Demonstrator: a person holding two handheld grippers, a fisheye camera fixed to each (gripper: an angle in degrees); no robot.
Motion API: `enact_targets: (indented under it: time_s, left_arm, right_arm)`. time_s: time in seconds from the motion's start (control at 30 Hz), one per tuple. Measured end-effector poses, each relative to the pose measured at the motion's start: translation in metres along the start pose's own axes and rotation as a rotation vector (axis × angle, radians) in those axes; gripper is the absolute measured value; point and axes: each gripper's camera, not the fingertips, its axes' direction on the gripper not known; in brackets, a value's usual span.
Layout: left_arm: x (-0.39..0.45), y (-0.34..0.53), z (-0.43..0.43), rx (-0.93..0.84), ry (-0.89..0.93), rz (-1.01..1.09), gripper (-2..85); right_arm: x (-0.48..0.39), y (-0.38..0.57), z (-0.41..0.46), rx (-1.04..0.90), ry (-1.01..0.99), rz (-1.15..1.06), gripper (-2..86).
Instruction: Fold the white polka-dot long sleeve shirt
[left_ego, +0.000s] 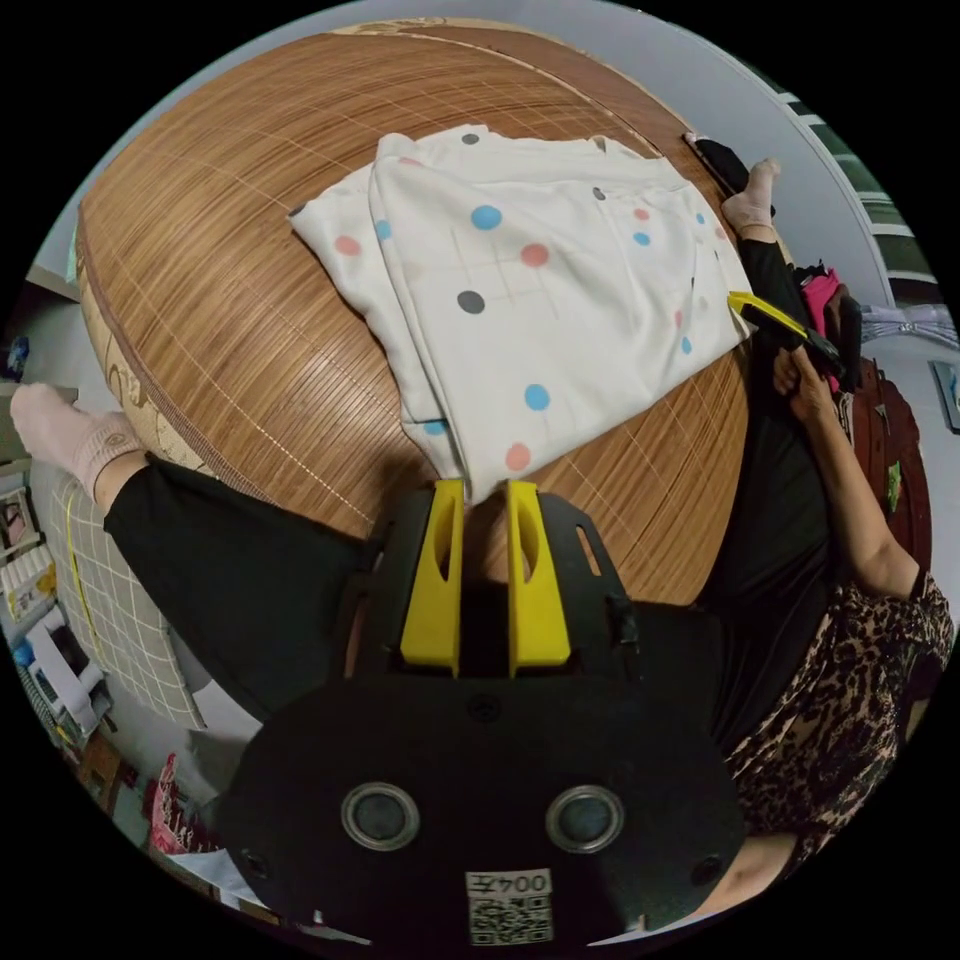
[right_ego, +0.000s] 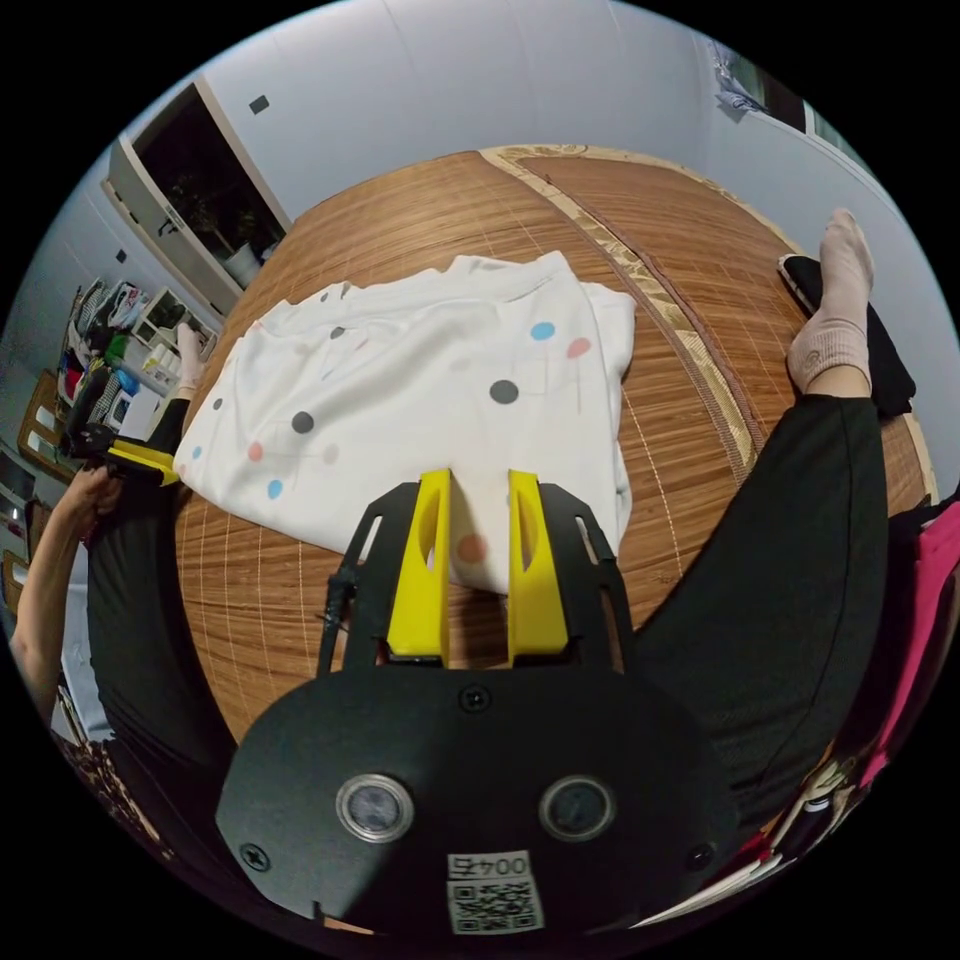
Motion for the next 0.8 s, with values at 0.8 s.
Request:
enact_targets:
  time_s: [0.8]
  left_arm:
    - [-0.044,-0.002,-0.027,0.259,0.13,-0.193,2.2]
  right_arm:
    - [-0.037,-0.044,0.031,-0.02,0.089,-0.044,9.4]
